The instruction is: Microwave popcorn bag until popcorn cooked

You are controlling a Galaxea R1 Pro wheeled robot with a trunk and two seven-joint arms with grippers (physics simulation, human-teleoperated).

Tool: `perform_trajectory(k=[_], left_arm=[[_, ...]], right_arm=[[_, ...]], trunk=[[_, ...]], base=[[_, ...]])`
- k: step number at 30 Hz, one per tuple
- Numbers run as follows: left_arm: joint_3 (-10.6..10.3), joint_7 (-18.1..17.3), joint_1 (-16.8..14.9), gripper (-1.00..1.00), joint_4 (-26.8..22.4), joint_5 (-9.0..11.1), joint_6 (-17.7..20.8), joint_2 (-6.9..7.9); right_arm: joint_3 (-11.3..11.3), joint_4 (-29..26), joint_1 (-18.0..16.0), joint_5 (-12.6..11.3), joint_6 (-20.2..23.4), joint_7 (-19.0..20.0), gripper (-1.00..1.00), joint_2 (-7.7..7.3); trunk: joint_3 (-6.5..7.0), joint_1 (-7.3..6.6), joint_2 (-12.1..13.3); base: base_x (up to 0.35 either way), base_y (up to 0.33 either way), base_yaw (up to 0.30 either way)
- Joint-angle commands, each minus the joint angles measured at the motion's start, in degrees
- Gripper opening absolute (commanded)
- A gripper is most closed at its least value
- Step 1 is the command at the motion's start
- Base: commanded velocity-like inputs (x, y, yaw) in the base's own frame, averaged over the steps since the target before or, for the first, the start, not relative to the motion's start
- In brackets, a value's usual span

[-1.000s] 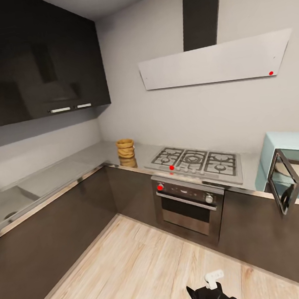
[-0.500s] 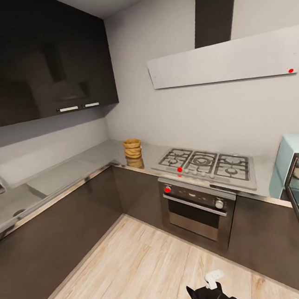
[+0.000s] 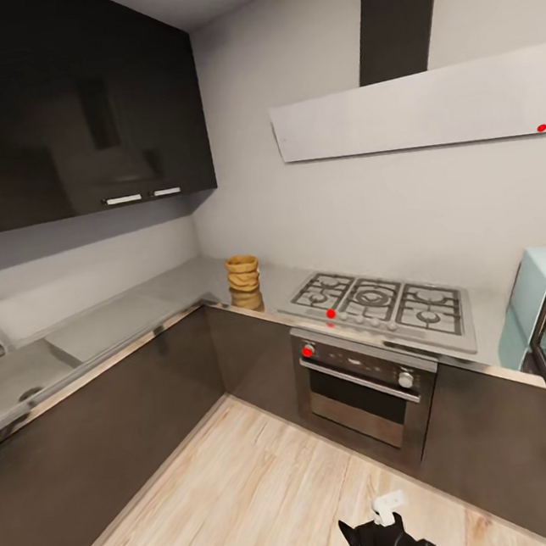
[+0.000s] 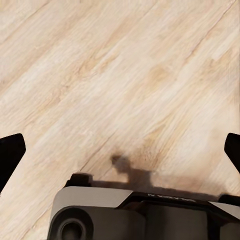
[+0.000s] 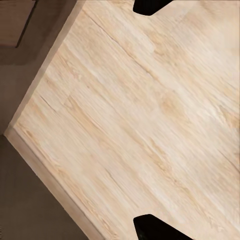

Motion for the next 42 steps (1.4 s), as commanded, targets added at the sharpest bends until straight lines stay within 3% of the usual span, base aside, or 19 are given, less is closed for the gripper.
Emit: perform_trajectory(k=[1, 2, 4, 5, 7, 11, 14, 16, 19, 22, 24, 27, 29, 33, 42], left_arm=[[0.12, 0.07, -0.02, 1.0, 0.06, 0.08, -0.22, -0.01], [0.12, 0.07, -0.02, 1.0, 0.06, 0.08, -0.21, -0.01], [0.11, 0.03, -0.02, 1.0, 0.06, 0.08, -0.19, 0.0], [0.11, 0.02, -0.02, 1.0, 0.06, 0.08, -0.18, 0.01], [0.11, 0.01, -0.02, 1.0, 0.06, 0.08, -0.18, 0.01], [0.04, -0.02, -0.07, 1.0, 0.06, 0.08, -0.18, 0.05], [0.03, -0.02, -0.1, 1.0, 0.06, 0.08, -0.03, 0.08], [-0.11, -0.02, -0.13, 1.0, 0.06, 0.03, 0.07, 0.08], [-0.2, -0.04, -0.18, 1.0, 0.06, 0.01, 0.14, 0.09], [-0.26, -0.1, -0.15, 1.0, 0.06, -0.17, 0.17, 0.04], [-0.52, -0.09, -0.03, 1.0, 0.06, -0.4, 0.14, -0.26], [-0.46, -0.07, 0.26, 1.0, 0.08, -0.39, 0.04, -0.27], [-0.38, -0.23, 0.27, 1.0, 0.29, -0.48, 0.02, -0.02], [-0.34, -0.41, 0.24, 1.0, 0.47, -0.51, 0.0, 0.15], [-0.3, -0.55, 0.33, 1.0, 0.57, -0.25, 0.0, 0.24]], right_arm=[[0.77, -0.59, -0.22, 0.06, 0.13, 0.14, 1.0, -0.01], [2.57, -2.24, -0.55, 0.23, 1.27, 0.25, 1.0, -0.05], [7.99, -11.75, -0.62, 0.41, 9.75, 0.29, 1.0, -0.17], [8.76, -14.46, -0.52, 0.42, 11.62, 0.3, 1.0, -0.19], [11.06, -26.5, 0.1, 0.44, 19.14, 0.26, 1.0, -0.15], [13.94, -47.36, 1.16, 0.42, 33.65, 0.23, 1.0, 0.03], [15.18, -54.3, -1.25, 0.35, 40.62, 0.12, 1.0, 0.96], [15.5, -56.56, -6.41, 0.4, 46.03, -0.04, 1.0, 2.97], [15.57, -57.11, -13.14, 0.36, 51.4, -0.15, 1.0, 4.36], [15.65, -53.91, -26.07, 0.05, 58.79, -0.33, 1.0, 6.4], [15.37, -47.94, -32.99, -0.58, 61.32, -0.26, 1.0, 6.57], [15.01, -28.62, -48.7, -2.53, 63.72, -0.3, 1.0, 6.57], [14.67, -21.89, -53.27, -2.84, 63.97, -0.32, 1.0, 6.57], [13.65, -19.5, -56.19, -3.03, 67.77, -0.26, 1.0, 6.57], [13.38, -18.84, -56.34, -2.68, 67.77, -0.39, 1.0, 6.57]], trunk=[[-0.02, 0.05, -0.03], [-0.02, 0.05, -0.03], [-0.02, 0.05, -0.03], [-0.02, 0.05, -0.03], [-0.02, 0.05, -0.03], [-0.02, 0.05, -0.03], [-0.02, 0.05, -0.03], [-0.02, 0.05, -0.03], [-0.02, 0.05, -0.03], [-0.02, 0.05, -0.03], [-0.02, 0.05, -0.03], [-0.02, 0.05, -0.03], [-0.02, 0.05, -0.03], [-0.02, 0.05, -0.03], [-0.02, 0.05, -0.03]], base=[[0.324, 0.0, 0.0], [0.333, 0.0, 0.0], [0.338, 0.0, 0.0], [0.34, 0.0, 0.0], [0.341, 0.0, 0.0], [0.341, 0.0, 0.0], [0.342, 0.0, 0.0], [0.342, 0.0, 0.0], [0.342, 0.0, 0.0], [0.343, 0.0, 0.0], [0.343, 0.0, 0.0], [0.22, 0.0, 0.0], [0.056, 0.0, 0.0], [0.127, 0.0, 0.0], [0.326, 0.115, 0.0]])
